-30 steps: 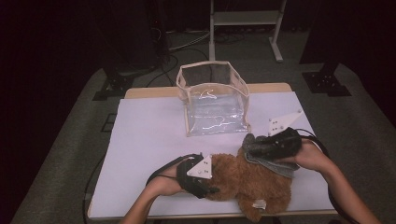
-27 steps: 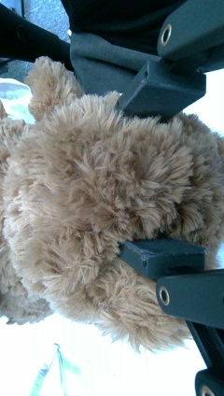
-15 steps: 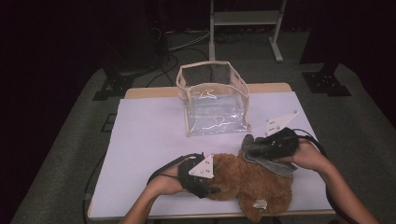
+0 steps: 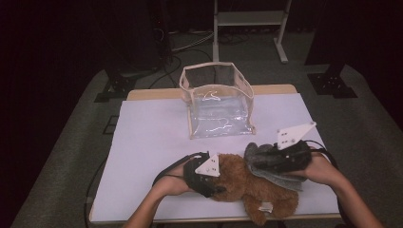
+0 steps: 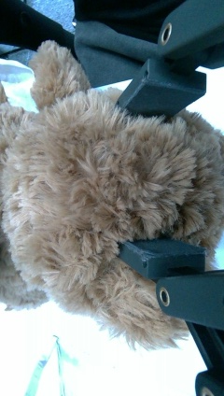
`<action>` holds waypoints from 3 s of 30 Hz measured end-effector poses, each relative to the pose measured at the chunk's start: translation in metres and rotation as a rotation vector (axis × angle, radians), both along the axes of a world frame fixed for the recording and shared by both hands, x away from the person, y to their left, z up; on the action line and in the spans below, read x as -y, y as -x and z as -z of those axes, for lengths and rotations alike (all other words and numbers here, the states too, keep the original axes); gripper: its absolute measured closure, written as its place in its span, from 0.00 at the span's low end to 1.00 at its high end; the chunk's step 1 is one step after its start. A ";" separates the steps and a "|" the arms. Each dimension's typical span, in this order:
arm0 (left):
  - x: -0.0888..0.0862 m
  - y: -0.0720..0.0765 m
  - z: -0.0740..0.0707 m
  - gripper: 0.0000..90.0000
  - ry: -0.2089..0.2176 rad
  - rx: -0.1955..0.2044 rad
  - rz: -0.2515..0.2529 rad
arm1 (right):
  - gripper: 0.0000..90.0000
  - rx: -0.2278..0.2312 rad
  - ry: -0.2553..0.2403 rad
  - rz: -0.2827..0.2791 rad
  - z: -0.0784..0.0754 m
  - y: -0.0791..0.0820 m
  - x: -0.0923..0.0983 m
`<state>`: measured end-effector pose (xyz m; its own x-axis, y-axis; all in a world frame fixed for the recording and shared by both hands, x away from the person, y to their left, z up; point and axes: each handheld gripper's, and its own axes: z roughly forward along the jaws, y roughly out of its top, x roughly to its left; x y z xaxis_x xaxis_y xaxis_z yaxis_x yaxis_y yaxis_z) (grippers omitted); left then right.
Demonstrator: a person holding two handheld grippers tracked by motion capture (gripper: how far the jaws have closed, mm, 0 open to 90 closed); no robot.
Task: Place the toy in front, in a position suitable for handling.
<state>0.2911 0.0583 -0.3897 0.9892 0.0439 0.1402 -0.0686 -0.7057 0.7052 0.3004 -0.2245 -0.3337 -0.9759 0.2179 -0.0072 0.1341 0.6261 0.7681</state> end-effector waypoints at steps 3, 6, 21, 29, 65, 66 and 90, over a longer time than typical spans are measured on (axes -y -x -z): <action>-0.003 -0.003 0.002 0.40 0.026 -0.017 -0.011 | 0.79 0.001 0.030 -0.001 0.006 0.001 -0.002; -0.004 -0.005 0.003 0.40 0.040 -0.022 -0.016 | 0.79 -0.003 0.005 0.051 0.008 0.004 0.018; -0.003 -0.006 0.000 0.38 0.061 -0.030 -0.031 | 0.79 0.093 0.025 0.043 0.018 0.029 0.018; 0.000 -0.004 0.003 0.38 0.034 0.004 -0.042 | 0.79 0.095 0.019 0.074 0.019 0.019 0.023; -0.001 -0.018 0.001 0.38 0.066 -0.036 -0.104 | 0.79 0.180 -0.011 0.099 0.010 0.015 0.013; 0.002 -0.018 0.000 0.38 0.063 -0.034 -0.108 | 0.79 0.189 -0.002 0.079 0.009 0.017 0.005; -0.007 -0.020 0.007 0.41 0.115 -0.031 -0.097 | 0.79 0.203 0.042 0.028 0.017 0.023 -0.028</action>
